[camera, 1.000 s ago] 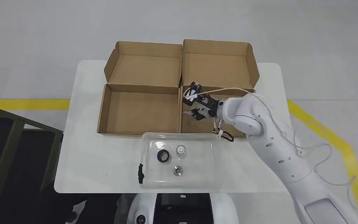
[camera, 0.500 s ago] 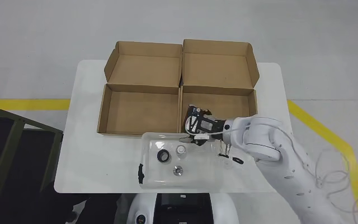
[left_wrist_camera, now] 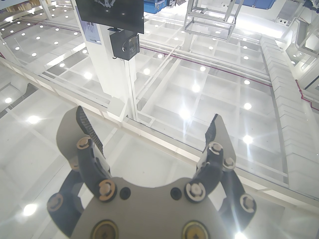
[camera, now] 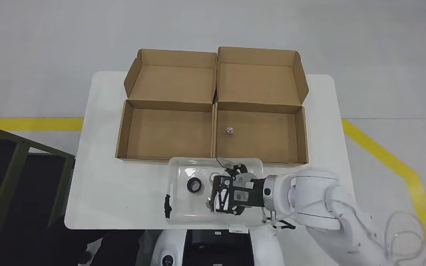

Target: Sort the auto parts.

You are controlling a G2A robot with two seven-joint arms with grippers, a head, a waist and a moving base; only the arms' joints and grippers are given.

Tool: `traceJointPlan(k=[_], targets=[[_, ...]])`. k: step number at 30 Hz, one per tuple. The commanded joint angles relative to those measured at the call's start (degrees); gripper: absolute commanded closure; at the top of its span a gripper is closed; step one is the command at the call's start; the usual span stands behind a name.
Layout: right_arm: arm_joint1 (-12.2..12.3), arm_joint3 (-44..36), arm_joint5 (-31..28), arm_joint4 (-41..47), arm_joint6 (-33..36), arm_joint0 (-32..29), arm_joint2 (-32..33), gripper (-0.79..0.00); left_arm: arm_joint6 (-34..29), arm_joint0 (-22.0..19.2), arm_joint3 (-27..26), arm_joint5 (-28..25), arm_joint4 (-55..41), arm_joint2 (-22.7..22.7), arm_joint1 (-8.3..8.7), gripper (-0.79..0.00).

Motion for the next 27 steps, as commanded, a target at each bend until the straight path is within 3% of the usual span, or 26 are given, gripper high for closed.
traceJointPlan(k=[1, 13, 27], targets=[[0.1, 0.6, -0.3, -0.8, -0.8, -0.5, -0.4, -0.785, 0.0, 0.0, 0.0, 0.0, 0.0, 0.0, 0.0, -0.785], [0.2, 8.8, -1.4, -9.2, -10.9, -1.2, -2.7, -0.785, 0.0, 0.0, 0.0, 0.0, 0.0, 0.0, 0.0, -0.785], [0.0, 14.5, -2.8, -11.1, -14.7, 0.8, -5.8, -0.65, 0.0, 0.0, 0.0, 0.0, 0.0, 0.0, 0.0, -0.785]])
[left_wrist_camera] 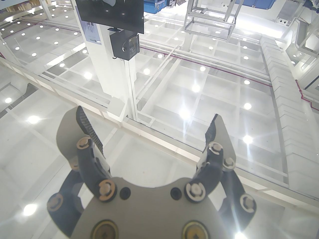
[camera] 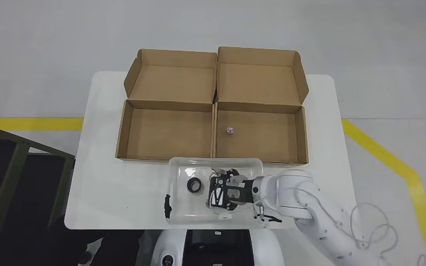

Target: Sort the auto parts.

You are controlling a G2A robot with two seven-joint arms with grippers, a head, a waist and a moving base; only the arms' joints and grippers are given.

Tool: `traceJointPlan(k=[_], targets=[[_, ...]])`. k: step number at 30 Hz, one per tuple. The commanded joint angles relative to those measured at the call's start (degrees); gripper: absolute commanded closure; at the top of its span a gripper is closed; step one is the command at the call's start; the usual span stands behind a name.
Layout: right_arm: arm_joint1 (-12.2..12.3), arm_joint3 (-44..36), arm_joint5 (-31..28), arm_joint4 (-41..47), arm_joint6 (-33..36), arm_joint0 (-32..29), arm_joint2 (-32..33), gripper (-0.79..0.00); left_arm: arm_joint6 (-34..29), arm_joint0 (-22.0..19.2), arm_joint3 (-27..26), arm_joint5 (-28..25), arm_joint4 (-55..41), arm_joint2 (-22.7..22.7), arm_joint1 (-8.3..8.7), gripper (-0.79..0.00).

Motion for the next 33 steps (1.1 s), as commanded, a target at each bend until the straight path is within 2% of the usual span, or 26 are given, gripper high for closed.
traceJointPlan(k=[1, 9, 12, 19, 25, 33], targets=[[0.0, 0.9, 0.1, 0.1, -0.2, 0.3, -0.2, -0.64, 0.0, 0.0, 0.0, 0.0, 0.0, 0.0, 0.0, -0.785], [-0.1, 3.1, 1.7, -0.7, 0.4, 1.2, -0.9, -0.545, 0.0, 0.0, 0.0, 0.0, 0.0, 0.0, 0.0, -0.785], [-0.1, 4.0, 1.9, -0.9, -0.4, 1.3, -1.0, -0.483, 0.0, 0.0, 0.0, 0.0, 0.0, 0.0, 0.0, -0.785], [-0.2, 5.1, 2.6, -2.4, -2.5, 1.7, -1.2, -0.468, 0.0, 0.0, 0.0, 0.0, 0.0, 0.0, 0.0, -0.785], [-0.3, 6.1, 3.0, -3.6, -4.0, 2.2, -1.6, -0.382, 0.0, 0.0, 0.0, 0.0, 0.0, 0.0, 0.0, -0.785], [-0.4, 7.4, 3.6, -3.8, -5.6, 2.7, -2.1, -0.332, 0.0, 0.0, 0.0, 0.0, 0.0, 0.0, 0.0, -0.785]])
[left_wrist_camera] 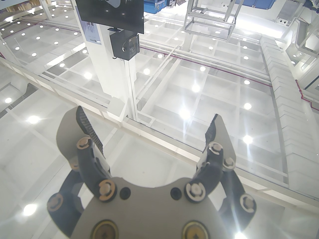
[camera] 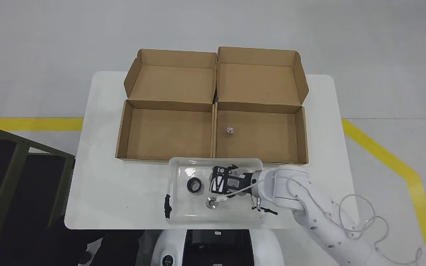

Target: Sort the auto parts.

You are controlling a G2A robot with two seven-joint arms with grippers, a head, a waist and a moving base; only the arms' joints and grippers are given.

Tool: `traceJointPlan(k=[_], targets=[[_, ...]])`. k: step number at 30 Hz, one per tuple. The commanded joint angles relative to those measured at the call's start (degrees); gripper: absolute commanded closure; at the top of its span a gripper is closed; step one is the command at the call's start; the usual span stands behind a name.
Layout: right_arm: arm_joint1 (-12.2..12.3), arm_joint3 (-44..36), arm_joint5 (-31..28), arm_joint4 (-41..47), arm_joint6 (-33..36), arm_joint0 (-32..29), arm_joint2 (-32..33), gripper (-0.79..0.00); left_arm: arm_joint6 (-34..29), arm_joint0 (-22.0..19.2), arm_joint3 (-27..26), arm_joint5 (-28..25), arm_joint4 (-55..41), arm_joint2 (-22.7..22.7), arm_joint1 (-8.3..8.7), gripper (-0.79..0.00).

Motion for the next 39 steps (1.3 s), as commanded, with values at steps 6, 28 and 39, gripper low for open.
traceJointPlan(k=[6, 28, 39], targets=[[0.1, -0.5, -0.1, -0.1, -0.9, -0.5, 0.4, -0.031, 0.0, 0.0, 0.0, 0.0, 0.0, 0.0, 0.0, -0.785], [2.0, -16.8, 0.3, 3.2, -0.2, -4.5, 8.9, 0.0, 0.0, 0.0, 0.0, 0.0, 0.0, 0.0, 0.0, -0.785], [1.9, -20.1, 1.5, 3.5, -11.6, -3.0, 12.7, 0.0, 0.0, 0.0, 0.0, 0.0, 0.0, 0.0, 0.0, -0.785]])
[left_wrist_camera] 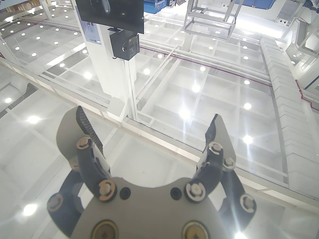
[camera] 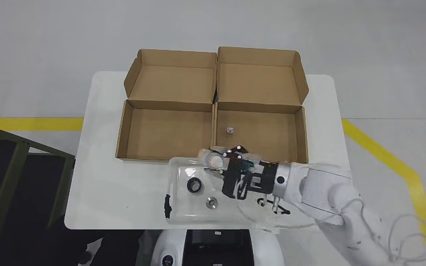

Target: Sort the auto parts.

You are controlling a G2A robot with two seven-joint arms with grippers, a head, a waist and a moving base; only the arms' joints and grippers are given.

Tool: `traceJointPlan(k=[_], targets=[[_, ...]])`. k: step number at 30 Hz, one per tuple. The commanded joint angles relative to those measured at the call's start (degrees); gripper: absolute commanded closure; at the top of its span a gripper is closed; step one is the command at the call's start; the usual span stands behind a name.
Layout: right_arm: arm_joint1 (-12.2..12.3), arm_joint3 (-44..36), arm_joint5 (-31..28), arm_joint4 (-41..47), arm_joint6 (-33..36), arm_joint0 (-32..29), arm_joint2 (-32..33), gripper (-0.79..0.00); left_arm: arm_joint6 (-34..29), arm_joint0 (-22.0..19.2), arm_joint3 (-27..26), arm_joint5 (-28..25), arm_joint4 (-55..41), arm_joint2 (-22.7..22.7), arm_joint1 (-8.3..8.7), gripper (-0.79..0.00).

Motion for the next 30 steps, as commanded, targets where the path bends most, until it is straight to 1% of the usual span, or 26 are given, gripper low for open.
traceJointPlan(k=[1, 4, 6, 9, 12, 18, 23, 30], targets=[[0.0, 0.3, 0.2, 0.1, -3.3, 0.0, 0.8, 0.0, 0.0, 0.0, 0.0, 0.0, 0.0, 0.0, 0.0, -0.785], [-0.1, 1.2, -0.1, 0.7, -9.8, -0.1, 2.3, 0.0, 0.0, 0.0, 0.0, 0.0, 0.0, 0.0, 0.0, -0.785], [-0.2, 2.4, -1.4, 1.5, -15.6, -0.1, 3.1, 0.0, 0.0, 0.0, 0.0, 0.0, 0.0, 0.0, 0.0, -0.785], [-0.3, 3.9, -2.3, 0.8, -22.1, -0.1, 4.0, 0.0, 0.0, 0.0, 0.0, 0.0, 0.0, 0.0, 0.0, -0.785], [-0.5, 5.0, -2.4, -0.1, -28.1, -0.1, 4.4, 0.0, 0.0, 0.0, 0.0, 0.0, 0.0, 0.0, 0.0, -0.785], [-0.9, 6.3, -0.7, -3.1, -38.7, -0.2, 4.7, 0.0, 0.0, 0.0, 0.0, 0.0, 0.0, 0.0, 0.0, -0.785], [-1.2, 7.2, 0.1, -5.1, -45.2, 0.1, 4.9, 0.0, 0.0, 0.0, 0.0, 0.0, 0.0, 0.0, 0.0, -0.785], [-1.6, 7.5, 0.1, -6.9, -50.3, 1.7, 5.0, 0.0, 0.0, 0.0, 0.0, 0.0, 0.0, 0.0, 0.0, -0.785]])
